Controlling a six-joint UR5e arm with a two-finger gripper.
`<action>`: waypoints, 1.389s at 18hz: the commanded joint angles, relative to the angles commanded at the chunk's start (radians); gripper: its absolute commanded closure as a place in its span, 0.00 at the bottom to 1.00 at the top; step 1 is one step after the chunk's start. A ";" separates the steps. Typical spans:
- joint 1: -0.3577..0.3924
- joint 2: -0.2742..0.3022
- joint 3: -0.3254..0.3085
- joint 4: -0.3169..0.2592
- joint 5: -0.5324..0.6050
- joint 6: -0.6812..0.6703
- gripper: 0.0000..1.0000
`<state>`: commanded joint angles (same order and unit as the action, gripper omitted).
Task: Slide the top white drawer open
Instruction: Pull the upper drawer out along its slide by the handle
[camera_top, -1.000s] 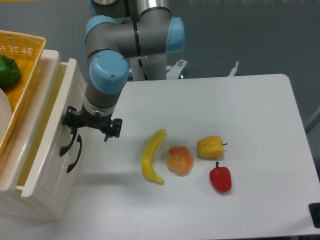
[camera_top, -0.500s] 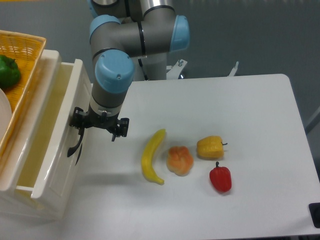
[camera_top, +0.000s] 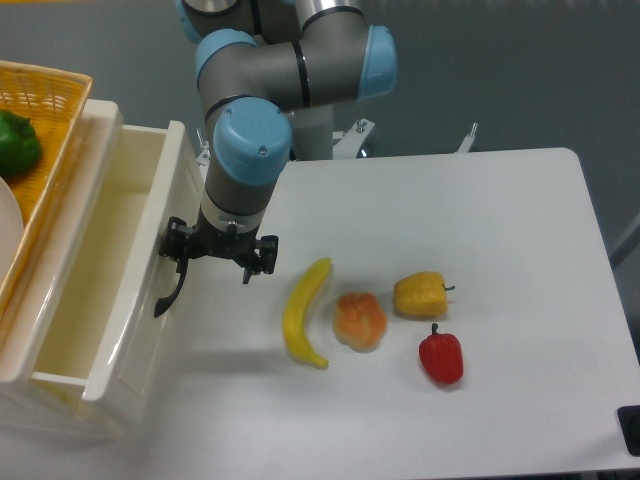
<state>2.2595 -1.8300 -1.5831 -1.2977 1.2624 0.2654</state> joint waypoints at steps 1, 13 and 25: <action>0.005 -0.002 0.000 0.000 0.009 0.000 0.00; 0.048 -0.002 0.014 0.006 0.020 0.003 0.00; 0.080 0.003 0.018 0.008 0.020 0.005 0.00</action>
<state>2.3393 -1.8270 -1.5647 -1.2901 1.2824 0.2700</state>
